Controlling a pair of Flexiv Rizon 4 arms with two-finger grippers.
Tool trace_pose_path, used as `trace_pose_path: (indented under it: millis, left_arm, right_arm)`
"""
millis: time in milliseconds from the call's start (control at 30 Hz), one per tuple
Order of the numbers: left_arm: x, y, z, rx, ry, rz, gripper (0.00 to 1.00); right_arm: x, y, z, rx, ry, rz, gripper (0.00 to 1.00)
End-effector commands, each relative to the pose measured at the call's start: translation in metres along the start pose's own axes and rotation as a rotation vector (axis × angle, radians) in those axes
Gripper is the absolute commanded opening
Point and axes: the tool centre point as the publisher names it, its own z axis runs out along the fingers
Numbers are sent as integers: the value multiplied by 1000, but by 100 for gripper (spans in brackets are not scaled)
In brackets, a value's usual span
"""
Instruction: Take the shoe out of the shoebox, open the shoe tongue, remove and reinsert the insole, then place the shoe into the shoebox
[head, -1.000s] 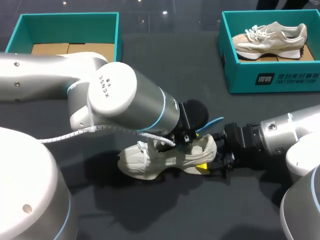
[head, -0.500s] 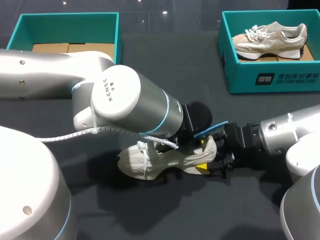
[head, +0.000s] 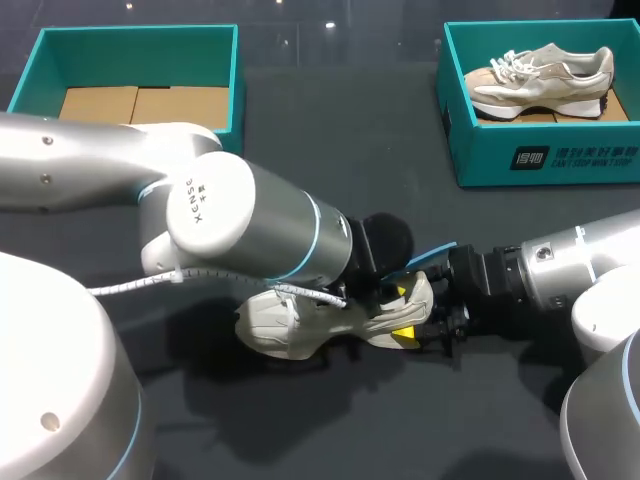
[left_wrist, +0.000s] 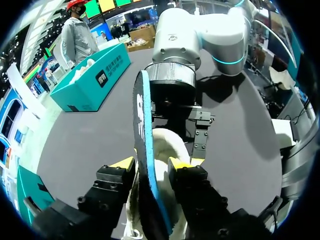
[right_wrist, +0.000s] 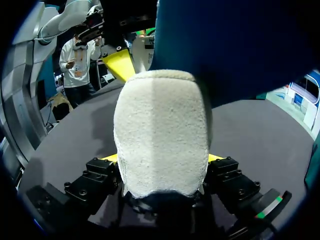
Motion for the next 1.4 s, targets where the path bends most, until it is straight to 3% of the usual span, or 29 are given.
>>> trace_pose_path:
  millis: [33,100,133,167,233,433,667,1033,1400]
  left_arm:
    - [-3,3,8,12,11,-5,42]
    - [-3,4,10,10,8,-12,40]
    - [-4,4,11,10,10,-16,35]
    - [-4,4,12,9,11,-19,27]
    - [-5,4,12,7,11,-24,0]
    - [-10,-3,5,8,52,-39,0]
    - [-8,-25,-11,0,125,-64,0]
    - [-5,-65,-39,16,378,-150,0]
    - [-2,-110,-90,133,496,-63,0]
  right_arm:
    - [0,-2,2,3,-2,-1,0]
    - [0,-2,2,3,-2,-1,0]
    - [0,-2,2,3,-2,-1,0]
    - [0,-2,2,3,-2,-1,0]
    - [0,-2,2,3,-2,-1,0]
    - [0,-2,2,3,-2,-1,0]
    - [0,-2,2,3,-2,-1,0]
    - [0,-2,2,3,-2,-1,0]
    - [0,-2,2,3,-2,-1,0]
